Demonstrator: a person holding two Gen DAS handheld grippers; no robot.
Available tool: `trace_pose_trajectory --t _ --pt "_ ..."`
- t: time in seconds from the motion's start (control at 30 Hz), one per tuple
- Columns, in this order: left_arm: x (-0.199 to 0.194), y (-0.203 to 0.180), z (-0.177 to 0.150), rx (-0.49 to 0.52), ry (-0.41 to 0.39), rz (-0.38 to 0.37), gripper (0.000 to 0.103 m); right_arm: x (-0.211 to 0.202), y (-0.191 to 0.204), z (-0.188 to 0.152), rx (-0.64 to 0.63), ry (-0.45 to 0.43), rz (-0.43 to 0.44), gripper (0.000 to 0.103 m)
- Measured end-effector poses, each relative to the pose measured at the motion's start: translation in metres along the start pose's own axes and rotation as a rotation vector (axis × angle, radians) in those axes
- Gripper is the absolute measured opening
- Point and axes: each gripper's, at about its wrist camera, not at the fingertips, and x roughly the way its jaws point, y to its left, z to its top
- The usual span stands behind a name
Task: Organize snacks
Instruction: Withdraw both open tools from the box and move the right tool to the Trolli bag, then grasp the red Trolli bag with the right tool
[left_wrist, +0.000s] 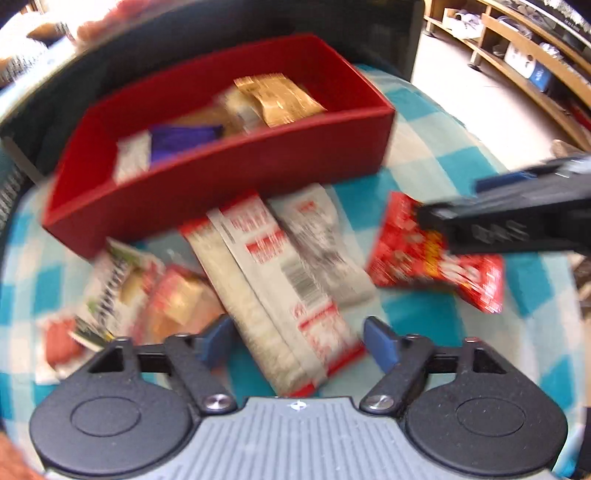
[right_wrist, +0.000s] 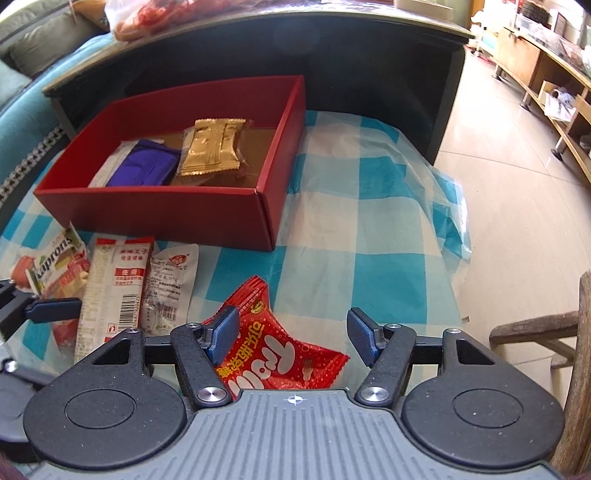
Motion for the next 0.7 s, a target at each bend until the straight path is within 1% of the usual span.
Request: trace_pose_trajectory --t 0.03,0.07,0.1,0.13,0.2,0.27,0.3,0.37,0.43,0.5,0.53,0.6,0.7 --pt "0.002 0.003 -0.002 -0.027 0.029 -0.053 0.092 0.004 0.000 0.001 -0.004 0.004 0.008 0.071" --pt "0.002 0.004 -0.006 -0.052 0.052 -0.088 0.092 0.008 0.001 0.002 -0.010 0.010 0.019 0.072" --pt "0.002 0.006 -0.008 -0.068 0.058 -0.094 0.092 0.011 0.002 0.002 -0.017 0.012 0.030 0.072" --pt "0.000 0.007 -0.011 -0.071 0.050 -0.083 0.092 0.014 0.003 0.002 -0.025 0.016 0.039 0.076" --pt "-0.005 0.012 -0.013 -0.096 0.045 -0.071 0.092 0.019 0.008 0.002 -0.059 0.033 0.065 0.076" --pt "-0.010 0.022 -0.014 -0.154 0.044 -0.080 0.092 0.022 0.015 -0.002 -0.097 0.050 0.073 0.078" --pt "-0.012 0.028 -0.015 -0.184 0.042 -0.084 0.092 0.021 0.019 -0.004 -0.129 0.049 0.059 0.078" --pt "-0.015 0.039 -0.015 -0.240 0.040 -0.088 0.092 0.018 0.023 -0.008 -0.153 0.067 0.070 0.076" --pt "-0.015 0.049 -0.015 -0.287 0.048 -0.108 0.092 0.013 0.025 -0.014 -0.154 0.085 0.083 0.074" --pt "-0.013 0.054 -0.016 -0.318 0.063 -0.129 0.092 0.006 0.027 -0.023 -0.150 0.110 0.059 0.074" --pt "-0.013 0.055 -0.016 -0.328 0.067 -0.138 0.092 0.002 0.027 -0.029 -0.131 0.133 0.061 0.074" --pt "-0.012 0.055 -0.016 -0.342 0.071 -0.156 0.093 -0.007 0.026 -0.040 -0.081 0.169 0.095 0.076" --pt "-0.006 0.053 -0.014 -0.380 0.080 -0.180 0.095 -0.022 0.027 -0.059 -0.071 0.217 0.157 0.076"
